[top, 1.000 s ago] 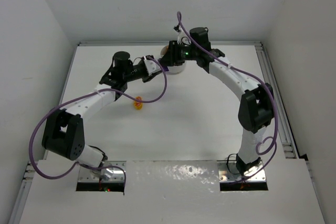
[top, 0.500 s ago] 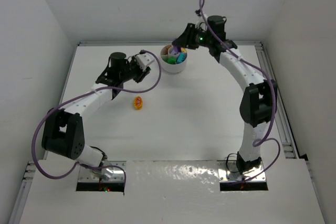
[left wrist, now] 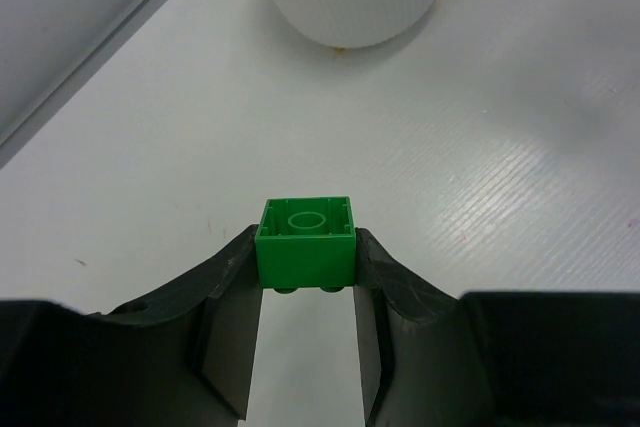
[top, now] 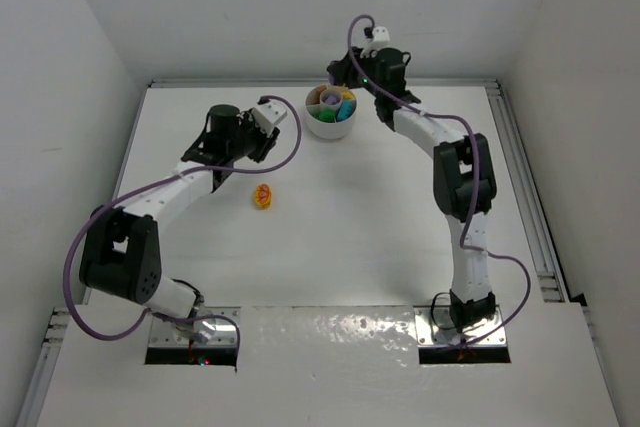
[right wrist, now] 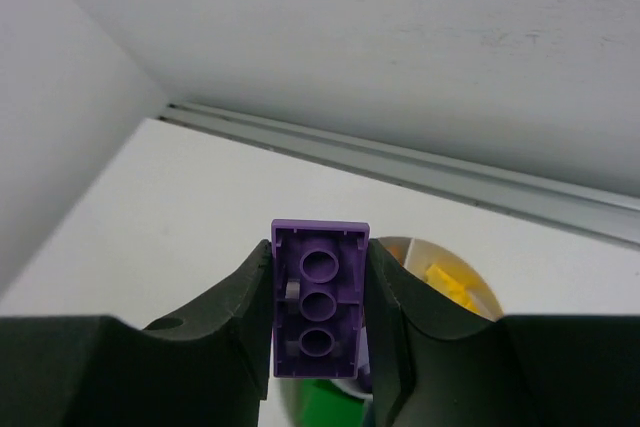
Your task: Sort the legos into containers by color
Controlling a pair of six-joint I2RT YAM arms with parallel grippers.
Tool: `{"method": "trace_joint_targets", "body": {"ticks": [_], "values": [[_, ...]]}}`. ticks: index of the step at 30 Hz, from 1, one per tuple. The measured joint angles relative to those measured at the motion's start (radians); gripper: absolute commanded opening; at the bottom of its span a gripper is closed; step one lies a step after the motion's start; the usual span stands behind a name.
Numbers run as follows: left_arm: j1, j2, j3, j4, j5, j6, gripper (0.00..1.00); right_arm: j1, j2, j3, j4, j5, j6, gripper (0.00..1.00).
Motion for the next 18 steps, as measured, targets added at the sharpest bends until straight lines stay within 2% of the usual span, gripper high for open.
{"method": "trace_joint_targets", "body": {"ticks": [7, 18], "values": [[0.001, 0.0, -0.019, 0.0, -0.028, -0.018, 0.0, 0.041, 0.072, -0.035, 0.092, 0.08, -0.194, 0.0], [0.009, 0.015, -0.026, 0.003, -0.028, -0.024, 0.0, 0.051, 0.122, -0.043, 0.16, 0.092, -0.314, 0.0]]}}
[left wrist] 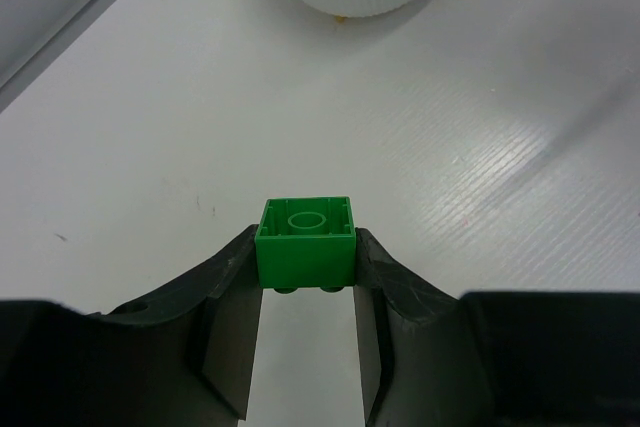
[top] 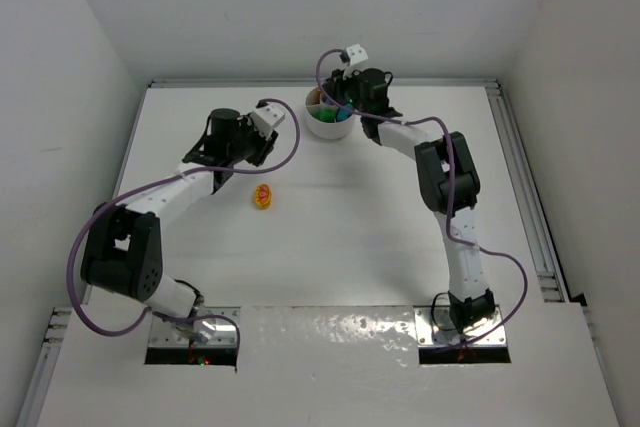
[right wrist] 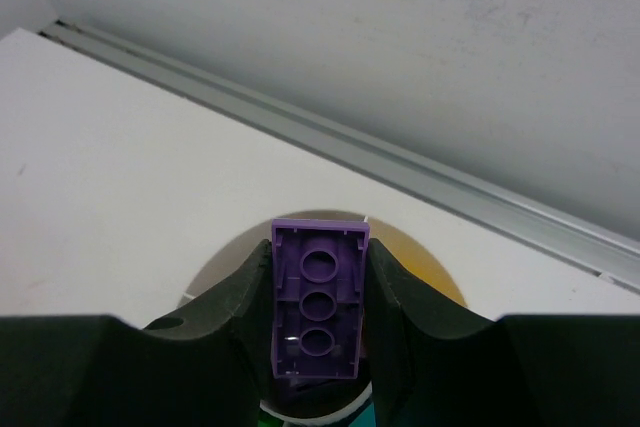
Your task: Sort the legos into containers by color
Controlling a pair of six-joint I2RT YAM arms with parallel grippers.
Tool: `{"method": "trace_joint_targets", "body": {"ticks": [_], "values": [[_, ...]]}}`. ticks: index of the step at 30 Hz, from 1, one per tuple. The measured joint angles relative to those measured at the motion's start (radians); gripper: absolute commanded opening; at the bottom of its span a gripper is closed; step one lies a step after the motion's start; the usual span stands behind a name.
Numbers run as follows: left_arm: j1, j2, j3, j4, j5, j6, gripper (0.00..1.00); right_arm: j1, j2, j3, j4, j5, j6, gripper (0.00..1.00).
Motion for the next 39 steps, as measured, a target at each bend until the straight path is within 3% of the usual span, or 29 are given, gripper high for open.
{"method": "trace_joint_targets", "body": {"ticks": [7, 19, 26, 35, 39], "values": [[0.005, 0.0, 0.0, -0.002, -0.006, 0.0, 0.0, 0.015, 0.03, 0.005, 0.014, 0.006, -0.032, 0.0], [0.009, 0.007, 0.0, 0.002, -0.018, 0.002, 0.0, 0.019, -0.008, -0.087, 0.058, 0.005, -0.05, 0.2], [0.012, 0.013, 0.0, 0.003, -0.018, 0.002, 0.0, 0.02, -0.013, -0.097, 0.064, 0.005, -0.061, 0.43], [0.012, 0.013, 0.0, 0.003, -0.018, 0.005, 0.0, 0.02, -0.013, -0.097, 0.037, 0.001, -0.061, 0.44], [0.012, 0.013, 0.0, 0.003, -0.018, 0.005, 0.0, 0.02, -0.013, -0.097, 0.037, 0.001, -0.061, 0.54]]}}
